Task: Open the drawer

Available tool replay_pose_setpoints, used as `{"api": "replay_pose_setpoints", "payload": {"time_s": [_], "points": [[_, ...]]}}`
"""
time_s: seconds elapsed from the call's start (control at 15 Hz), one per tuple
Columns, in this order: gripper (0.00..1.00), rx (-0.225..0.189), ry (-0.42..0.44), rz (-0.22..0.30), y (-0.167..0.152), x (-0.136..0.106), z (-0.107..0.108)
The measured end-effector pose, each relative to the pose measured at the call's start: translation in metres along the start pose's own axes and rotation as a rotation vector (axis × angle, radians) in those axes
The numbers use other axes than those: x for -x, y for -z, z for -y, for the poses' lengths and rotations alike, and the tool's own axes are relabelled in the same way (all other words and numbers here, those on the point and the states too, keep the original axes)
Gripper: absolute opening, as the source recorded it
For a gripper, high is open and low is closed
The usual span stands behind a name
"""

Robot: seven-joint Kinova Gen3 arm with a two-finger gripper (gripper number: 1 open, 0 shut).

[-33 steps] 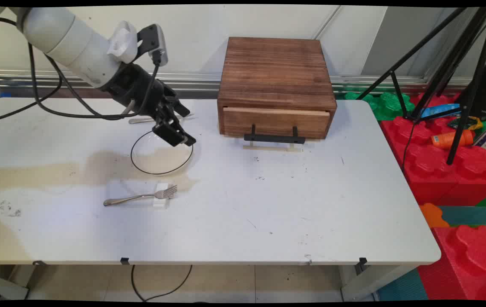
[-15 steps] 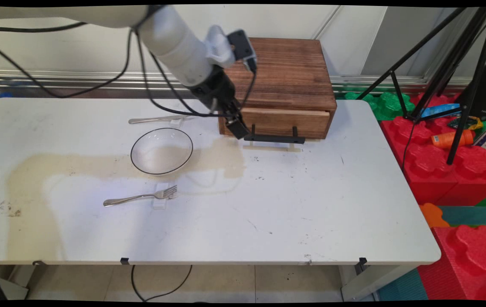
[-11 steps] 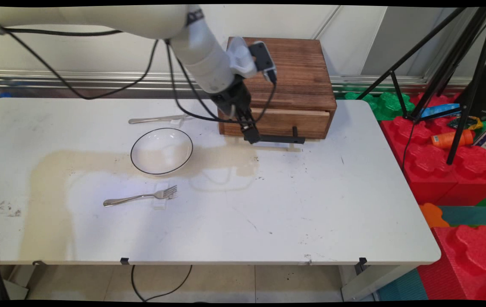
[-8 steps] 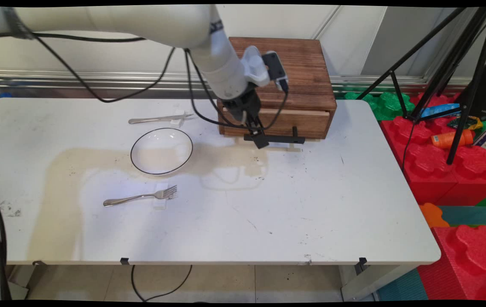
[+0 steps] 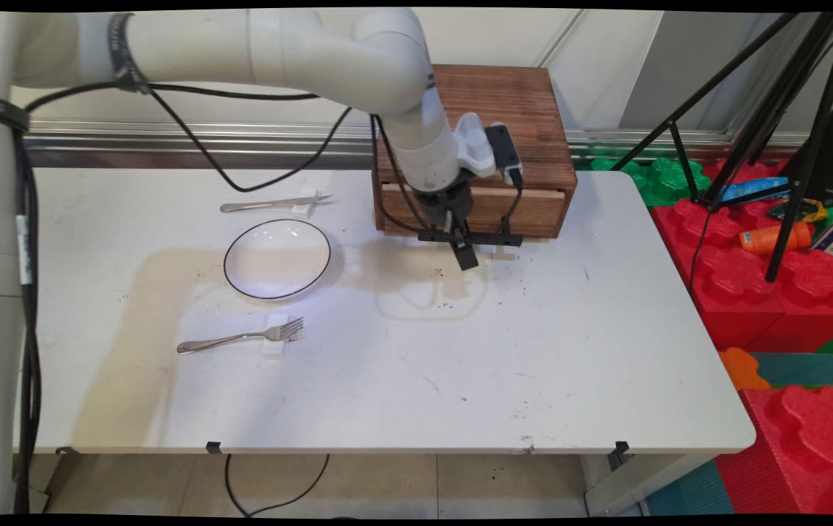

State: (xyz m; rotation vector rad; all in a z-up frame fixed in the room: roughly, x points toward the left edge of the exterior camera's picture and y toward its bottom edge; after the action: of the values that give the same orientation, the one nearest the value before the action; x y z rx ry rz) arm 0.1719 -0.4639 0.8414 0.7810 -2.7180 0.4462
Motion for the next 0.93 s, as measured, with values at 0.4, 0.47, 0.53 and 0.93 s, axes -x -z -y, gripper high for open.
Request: {"api": "replay_pose_setpoints", "payload": {"time_s": [0.4, 0.47, 0.53, 0.93], "points": [[1.00, 0.013, -0.020, 0.035, -0.028, -0.010, -0.002], [1.00, 0.015, -0.023, 0.040, -0.031, -0.011, -0.003], [1.00, 0.018, -0.026, 0.045, -0.034, -0.012, -0.005], [1.00, 0.033, -0.045, 0.063, -0.039, -0.012, -0.019]]}}
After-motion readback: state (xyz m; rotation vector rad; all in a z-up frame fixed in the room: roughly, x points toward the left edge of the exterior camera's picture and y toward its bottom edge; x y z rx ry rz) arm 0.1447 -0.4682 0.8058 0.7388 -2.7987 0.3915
